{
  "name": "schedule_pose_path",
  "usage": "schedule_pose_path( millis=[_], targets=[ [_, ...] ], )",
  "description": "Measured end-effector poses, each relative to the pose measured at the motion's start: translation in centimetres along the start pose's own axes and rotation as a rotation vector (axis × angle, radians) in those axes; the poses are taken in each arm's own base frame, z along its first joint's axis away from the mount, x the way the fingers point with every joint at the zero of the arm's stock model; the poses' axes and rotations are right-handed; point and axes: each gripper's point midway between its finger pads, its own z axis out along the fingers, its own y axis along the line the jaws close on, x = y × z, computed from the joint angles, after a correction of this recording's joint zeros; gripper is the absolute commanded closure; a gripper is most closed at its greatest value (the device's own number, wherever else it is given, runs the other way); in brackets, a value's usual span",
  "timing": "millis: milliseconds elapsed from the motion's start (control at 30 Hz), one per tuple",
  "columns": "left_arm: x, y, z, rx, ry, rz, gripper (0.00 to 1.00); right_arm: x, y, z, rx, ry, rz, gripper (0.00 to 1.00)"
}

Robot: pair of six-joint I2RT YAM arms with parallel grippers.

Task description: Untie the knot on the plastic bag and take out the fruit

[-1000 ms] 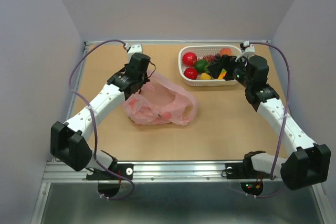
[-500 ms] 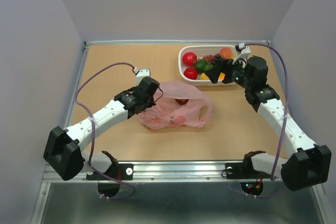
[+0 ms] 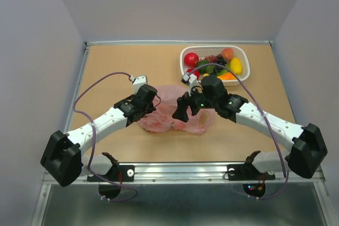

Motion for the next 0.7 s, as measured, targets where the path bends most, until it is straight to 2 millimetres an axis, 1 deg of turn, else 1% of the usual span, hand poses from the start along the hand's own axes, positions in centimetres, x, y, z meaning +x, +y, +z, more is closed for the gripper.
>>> schedule_pose_path(
  millis=[67, 100, 133, 233, 300, 367, 400, 433, 500, 633, 700],
  targets=[
    [-0.3, -0.4, 0.0, 0.013, -0.011, -0.009, 1.0, 1.2, 1.0, 0.9, -0.028, 0.044, -0.01, 0.07],
    [-0.4, -0.4, 0.0, 0.016, -0.014, -0.011, 1.0, 2.3, 1.5, 1.6, -0.043, 0.08, -0.011, 0.08],
    [-0.5, -0.6, 0.1, 0.019, -0.019, -0.014, 1.0, 2.7, 1.6, 1.9, -0.045, 0.096, -0.008, 0.08],
    [-1.3, -1.1, -0.2, 0.034, -0.037, -0.025, 1.0, 4.1, 1.2, 3.1, -0.04, 0.159, -0.003, 0.1],
    [-2.2, -1.6, -0.5, 0.049, -0.057, -0.036, 1.0, 4.9, 0.3, 3.8, -0.013, 0.189, -0.004, 0.11],
    [-3.1, -2.0, -1.1, 0.07, -0.079, -0.05, 1.0, 5.3, -0.5, 4.2, 0.02, 0.201, -0.01, 0.12],
    [-3.5, -2.2, -1.4, 0.081, -0.09, -0.057, 1.0, 5.4, -1.2, 4.4, 0.053, 0.208, -0.014, 0.12],
    [-3.7, -2.4, -1.6, 0.089, -0.097, -0.061, 1.0, 5.3, -2.1, 4.6, 0.097, 0.21, -0.02, 0.13],
    [-4.1, -2.6, -2.2, 0.108, -0.107, -0.07, 1.0, 4.9, -3.1, 4.7, 0.154, 0.204, -0.032, 0.14],
    [-4.4, -2.8, -2.9, 0.133, -0.111, -0.077, 1.0, 2.4, -5.1, 4.9, 0.275, 0.156, -0.07, 0.14],
    [-4.5, -2.9, -3.3, 0.147, -0.113, -0.078, 1.0, 1.6, -6.0, 5.0, 0.324, 0.142, -0.089, 0.14]
  ],
)
